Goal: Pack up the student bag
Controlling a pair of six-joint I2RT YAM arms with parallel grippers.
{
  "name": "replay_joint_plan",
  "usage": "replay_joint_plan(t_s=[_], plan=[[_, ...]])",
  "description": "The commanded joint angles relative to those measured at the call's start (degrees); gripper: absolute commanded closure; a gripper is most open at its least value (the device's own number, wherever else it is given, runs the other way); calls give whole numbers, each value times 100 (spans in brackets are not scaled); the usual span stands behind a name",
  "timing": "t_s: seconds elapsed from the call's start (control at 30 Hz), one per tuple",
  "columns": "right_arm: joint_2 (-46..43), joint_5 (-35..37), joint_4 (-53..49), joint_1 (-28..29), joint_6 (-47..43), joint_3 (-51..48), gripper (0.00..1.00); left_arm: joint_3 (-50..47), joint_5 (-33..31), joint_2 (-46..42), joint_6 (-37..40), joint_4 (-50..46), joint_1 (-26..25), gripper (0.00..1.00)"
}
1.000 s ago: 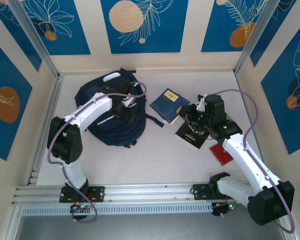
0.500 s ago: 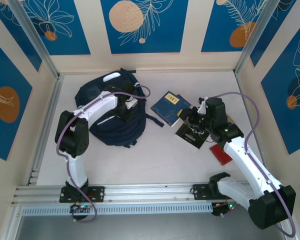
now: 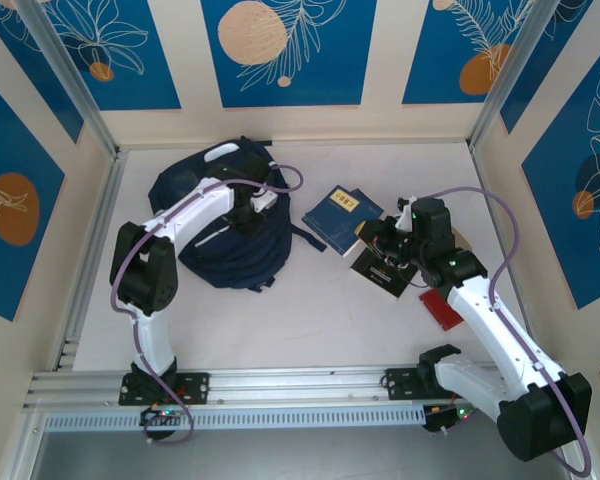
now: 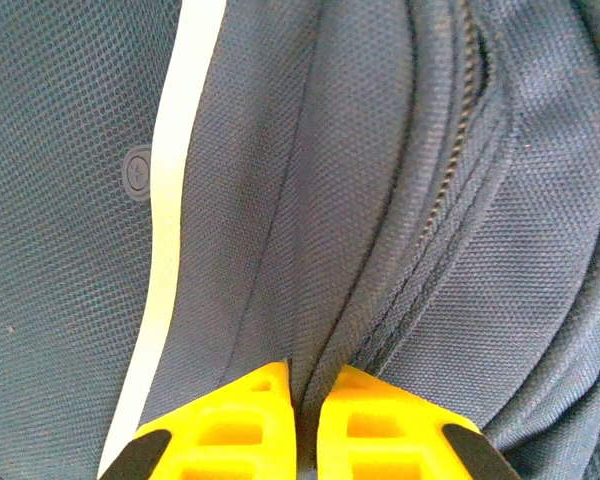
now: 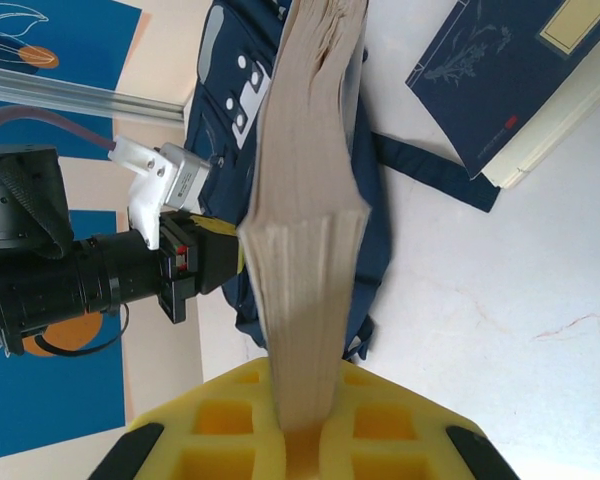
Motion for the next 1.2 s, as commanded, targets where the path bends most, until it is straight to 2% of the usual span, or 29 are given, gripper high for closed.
replay_joint_plan(t_s=[0.0, 0.17, 0.3, 0.47, 0.7, 0.9, 1.0, 1.17], plan=[[-184, 54, 128, -10, -115, -30, 100, 285, -119, -376, -60, -97, 66, 95], [-197, -42, 204, -12, -226, -75, 100, 383, 144, -1203, -287, 263, 56, 97], [-181, -208, 300, 18, -287, -49, 100, 461, -96, -1693, -551, 663, 56, 98], [-144, -408, 559, 190, -252, -116, 100, 576, -600, -1980, -962, 1046, 62, 100], [386, -555, 1132, 748, -12, -89, 100, 741, -353, -2068, -1263, 1079, 56, 100], [1611, -253, 2023, 1361, 313, 431, 100, 839, -281, -2051, -1516, 948, 55, 100], [2376, -311, 2669, 1415, 408, 839, 100, 957, -317, -2000, -1593, 842, 52, 100], [3669, -421, 2876, 1610, 542, 1842, 100, 1111, -279, -1931, -1682, 716, 61, 100]])
